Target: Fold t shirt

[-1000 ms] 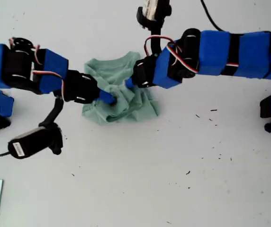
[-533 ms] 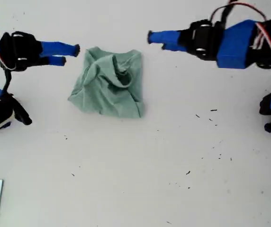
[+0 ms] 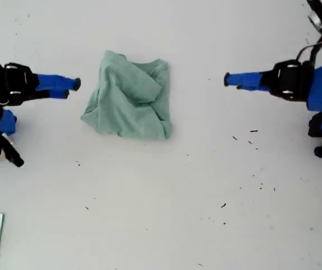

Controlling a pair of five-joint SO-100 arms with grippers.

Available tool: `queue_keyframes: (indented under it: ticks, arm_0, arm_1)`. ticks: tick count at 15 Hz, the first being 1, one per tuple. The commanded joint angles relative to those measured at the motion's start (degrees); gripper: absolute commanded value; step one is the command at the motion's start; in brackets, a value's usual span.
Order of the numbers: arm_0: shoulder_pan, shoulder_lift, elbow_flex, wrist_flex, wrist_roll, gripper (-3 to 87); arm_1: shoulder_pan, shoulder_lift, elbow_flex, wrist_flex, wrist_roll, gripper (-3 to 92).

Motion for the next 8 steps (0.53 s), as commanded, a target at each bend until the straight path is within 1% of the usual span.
queue_keyframes:
  ticks: [1,2,3,5,6,7,8]
  arm_0:
    - [10.63,13.89,6.86,-0.53,-7.38,6.2]
    - [13.36,15.38,10.28,1.14,-11.07,0.4]
    - [16.26,15.38,13.45,0.53,-13.8,-0.1]
    - [17.75,15.47,20.04,-2.2,-14.68,-0.1]
    - [18.9,15.56,22.59,-4.22,-16.17,3.2]
    - [18.46,15.56,21.8,-2.64,-18.9,11.6]
    - [17.84,15.56,21.53,-2.29,-18.81,15.3]
  arm_1:
    - [-3.34,12.39,6.86,11.16,2.9,10.7]
    - [-4.04,12.39,9.14,15.91,3.87,4.4]
    - [-4.31,12.39,11.95,19.25,4.66,2.5]
    - [-6.42,12.48,18.37,26.19,7.38,3.9]
    - [-8.17,12.48,19.42,24.08,5.89,3.9]
    - [-8.35,12.48,19.69,23.29,10.28,4.0]
    - [-6.94,12.48,19.86,23.12,5.8,4.5]
